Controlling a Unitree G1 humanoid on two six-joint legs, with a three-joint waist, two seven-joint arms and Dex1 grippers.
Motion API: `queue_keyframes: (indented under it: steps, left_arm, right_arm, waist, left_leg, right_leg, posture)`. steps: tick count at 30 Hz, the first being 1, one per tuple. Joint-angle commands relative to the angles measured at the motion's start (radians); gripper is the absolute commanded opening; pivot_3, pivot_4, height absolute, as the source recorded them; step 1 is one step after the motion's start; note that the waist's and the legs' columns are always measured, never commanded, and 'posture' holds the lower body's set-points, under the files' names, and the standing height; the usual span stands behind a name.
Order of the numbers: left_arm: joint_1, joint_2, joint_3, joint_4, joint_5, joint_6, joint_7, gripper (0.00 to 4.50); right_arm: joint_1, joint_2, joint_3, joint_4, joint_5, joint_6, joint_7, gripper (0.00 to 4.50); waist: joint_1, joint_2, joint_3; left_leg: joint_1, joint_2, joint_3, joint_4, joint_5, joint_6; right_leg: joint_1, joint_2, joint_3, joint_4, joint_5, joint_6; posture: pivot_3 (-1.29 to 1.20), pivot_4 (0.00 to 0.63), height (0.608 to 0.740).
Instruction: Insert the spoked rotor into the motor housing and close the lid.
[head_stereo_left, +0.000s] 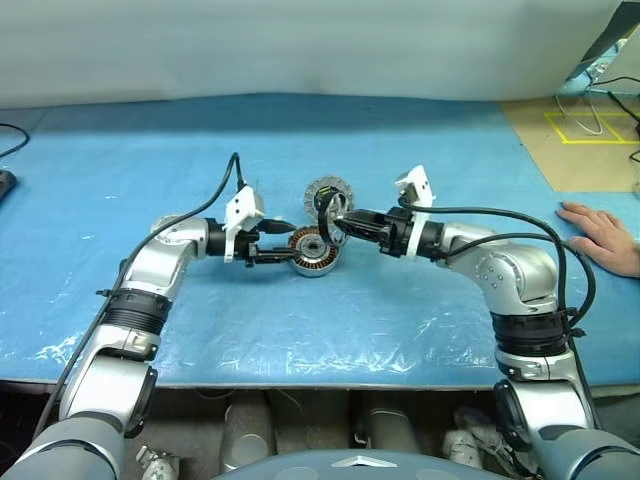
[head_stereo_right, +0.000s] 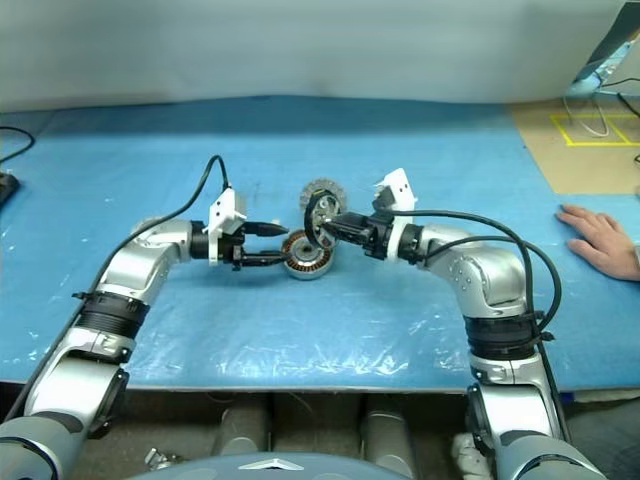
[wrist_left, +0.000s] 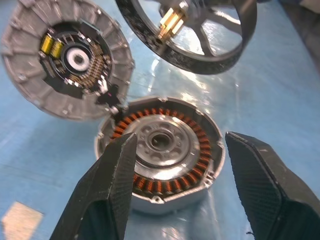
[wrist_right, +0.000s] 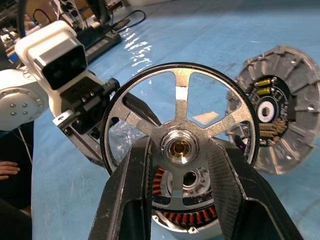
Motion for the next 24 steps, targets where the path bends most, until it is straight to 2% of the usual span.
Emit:
queue_keyframes:
  steps: [1,14,24]
  left_arm:
    - [0.008,0.026,0.006,-0.034,-0.016,0.005,-0.029,2.97]
    - [0.056,0.055,0.022,-0.076,-0.028,-0.019,-0.042,2.97]
    - [0.059,0.058,0.023,-0.064,-0.024,-0.026,-0.024,2.97]
  right_arm:
    - [0.007,0.01,0.028,-0.017,-0.005,-0.042,-0.002,1.32]
    - [0.027,-0.049,0.109,0.053,-0.059,-0.122,0.06,1.32]
    - [-0.004,-0.01,0.106,0.066,-0.041,-0.113,0.055,1.32]
  waist:
    - [0.001,0.0,0.0]
    - [0.001,0.0,0.0]
    - [0.001,0.0,0.0]
  left_leg:
    - [0.0,0.0,0.0,0.0,0.0,0.0]
    - [0.0,0.0,0.0,0.0,0.0,0.0]
    - [0.0,0.0,0.0,0.0,0.0,0.0]
  right_leg:
    - [0.0,0.0,0.0,0.0,0.0,0.0]
    - [0.0,0.0,0.0,-0.001,0.0,0.0]
    - [0.0,0.0,0.0,0.0,0.0,0.0]
  posture:
    - [0.0,0.15,0.74]
    - [0.0,0.15,0.74]
    - [0.0,0.15,0.74]
